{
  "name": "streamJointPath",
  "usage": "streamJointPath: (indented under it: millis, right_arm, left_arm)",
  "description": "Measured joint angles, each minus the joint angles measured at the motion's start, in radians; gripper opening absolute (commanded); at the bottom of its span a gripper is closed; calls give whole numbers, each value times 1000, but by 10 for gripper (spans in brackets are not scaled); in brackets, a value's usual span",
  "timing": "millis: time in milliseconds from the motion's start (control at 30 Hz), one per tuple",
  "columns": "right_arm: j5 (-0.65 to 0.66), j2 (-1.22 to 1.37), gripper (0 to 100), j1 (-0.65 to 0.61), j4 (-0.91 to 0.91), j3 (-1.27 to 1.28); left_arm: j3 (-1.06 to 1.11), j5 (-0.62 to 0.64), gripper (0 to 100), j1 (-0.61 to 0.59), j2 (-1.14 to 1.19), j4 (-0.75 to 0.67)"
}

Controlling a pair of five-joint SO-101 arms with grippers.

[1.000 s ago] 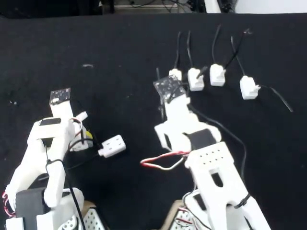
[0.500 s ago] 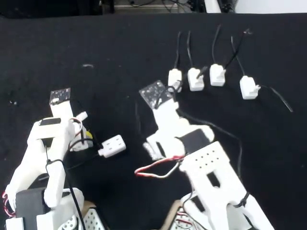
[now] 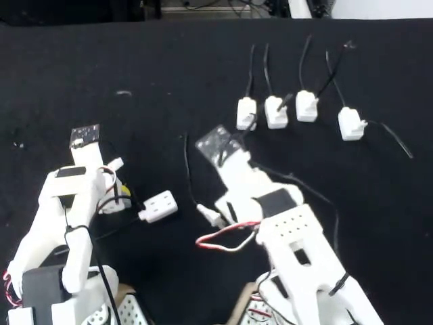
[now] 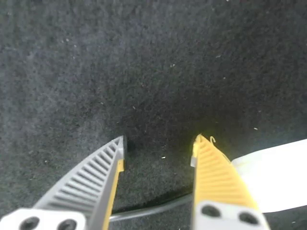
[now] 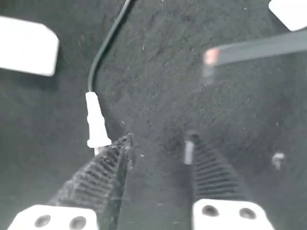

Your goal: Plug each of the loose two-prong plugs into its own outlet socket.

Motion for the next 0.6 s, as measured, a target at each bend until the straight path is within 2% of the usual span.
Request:
streamJointPath:
  millis: [133, 367, 600]
  right_arm:
    - [114, 0, 70, -2, -152, 129]
    - [141, 0, 70, -5, -253, 215]
    - [141, 0, 70, -187, -256, 224]
  left_arm:
    - [0, 0, 230, 0, 0, 0]
    - [0, 0, 230, 0, -5, 0]
    - [2, 0, 230, -37, -6, 0]
